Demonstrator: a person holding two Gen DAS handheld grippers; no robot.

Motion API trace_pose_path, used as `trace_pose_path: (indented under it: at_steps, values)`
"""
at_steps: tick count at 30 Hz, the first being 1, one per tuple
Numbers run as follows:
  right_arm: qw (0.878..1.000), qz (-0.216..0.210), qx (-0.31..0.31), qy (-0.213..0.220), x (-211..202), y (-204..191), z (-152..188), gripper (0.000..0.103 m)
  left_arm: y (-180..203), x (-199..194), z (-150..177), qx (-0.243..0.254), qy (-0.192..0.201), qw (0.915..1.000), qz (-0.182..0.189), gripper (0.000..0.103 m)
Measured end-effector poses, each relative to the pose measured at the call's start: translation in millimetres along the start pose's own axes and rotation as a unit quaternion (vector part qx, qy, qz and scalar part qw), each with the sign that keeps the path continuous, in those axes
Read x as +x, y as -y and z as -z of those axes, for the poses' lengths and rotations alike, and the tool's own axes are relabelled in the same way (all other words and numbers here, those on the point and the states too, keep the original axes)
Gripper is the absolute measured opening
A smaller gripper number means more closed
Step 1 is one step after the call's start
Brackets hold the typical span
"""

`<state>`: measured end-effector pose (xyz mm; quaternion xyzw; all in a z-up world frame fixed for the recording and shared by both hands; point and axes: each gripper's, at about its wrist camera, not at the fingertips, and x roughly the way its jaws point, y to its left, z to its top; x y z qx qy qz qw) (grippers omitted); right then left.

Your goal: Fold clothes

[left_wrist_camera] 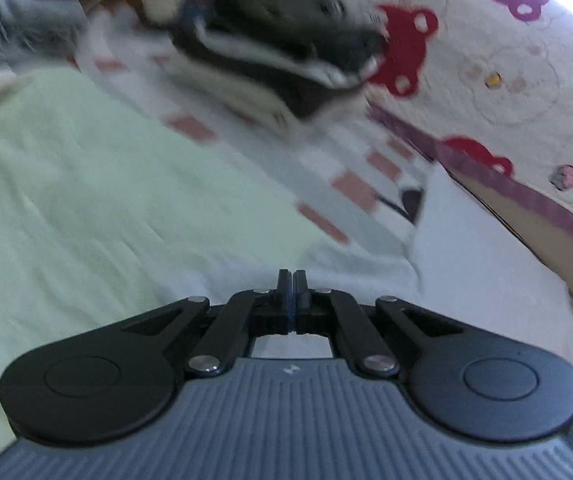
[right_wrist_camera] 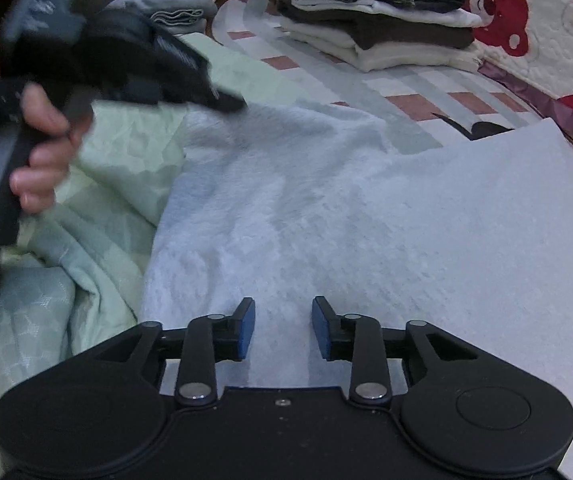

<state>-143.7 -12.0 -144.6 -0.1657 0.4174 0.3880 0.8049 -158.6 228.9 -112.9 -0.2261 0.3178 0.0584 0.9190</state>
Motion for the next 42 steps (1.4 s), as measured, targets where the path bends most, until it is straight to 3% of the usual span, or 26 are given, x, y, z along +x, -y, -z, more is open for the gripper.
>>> trace_pose_path:
  at_steps: [4, 6, 7, 8, 9, 13, 19, 22, 25, 27, 28, 29, 33, 37, 42]
  values:
    - [1.0, -0.025, -0.009, -0.006, 11, -8, 3, 0.039, -17, 8, 4, -0.07, -0.069, 0.9945, 0.036, 0.0]
    - [0.999, -0.037, -0.022, -0.004, 17, -14, 2, 0.043, -18, 10, 11, -0.082, -0.089, 0.9921, 0.035, 0.007]
    - [0.999, -0.044, -0.027, -0.003, 19, -16, 1, 0.044, -19, 12, 14, -0.088, -0.099, 0.9906, 0.032, 0.019]
    - [0.998, -0.053, -0.032, -0.002, 21, -18, -1, 0.044, -20, 16, 17, -0.096, -0.111, 0.9887, 0.034, 0.042]
    - [0.998, -0.062, -0.032, -0.003, 22, -20, -2, 0.044, -21, 19, 20, -0.104, -0.119, 0.9868, 0.036, 0.049]
    - [0.995, -0.1, -0.02, -0.01, 26, -23, -6, 0.044, -27, 33, 25, -0.118, -0.139, 0.9832, 0.007, 0.063]
    - [0.996, -0.091, 0.013, -0.004, 11, -15, -2, 0.042, -26, 42, 25, -0.1, -0.116, 0.9882, -0.009, 0.072]
    - [0.998, -0.055, 0.011, 0.004, 0, -12, -5, 0.042, -23, 45, 25, -0.09, -0.107, 0.9901, -0.01, 0.071]
    - [0.999, -0.028, 0.013, 0.011, -7, -9, -9, 0.042, -21, 46, 25, -0.075, -0.097, 0.9923, -0.014, 0.063]
    - [0.999, -0.021, 0.022, 0.014, -11, -5, -8, 0.042, -21, 46, 25, -0.061, -0.092, 0.9936, -0.023, 0.039]
    - [0.999, -0.018, 0.028, 0.013, -11, -2, -7, 0.042, -23, 46, 26, -0.053, -0.092, 0.9939, -0.03, 0.012]
    - [0.999, -0.012, 0.033, 0.012, -11, 0, -6, 0.042, -26, 46, 26, -0.048, -0.091, 0.9941, -0.033, 0.002]
    - [0.998, 0.02, 0.051, 0.007, -14, 9, -3, 0.042, -40, 39, 27, -0.097, -0.085, 0.9907, 0.043, 0.002]
    - [0.993, 0.032, 0.11, 0.025, -28, 32, 1, 0.043, -19, 17, 18, -0.046, -0.054, 0.9937, 0.086, 0.002]
    - [0.981, 0.046, 0.184, 0.046, -47, 62, 6, 0.043, 16, -4, 7, -0.024, -0.043, 0.9817, 0.184, 0.002]
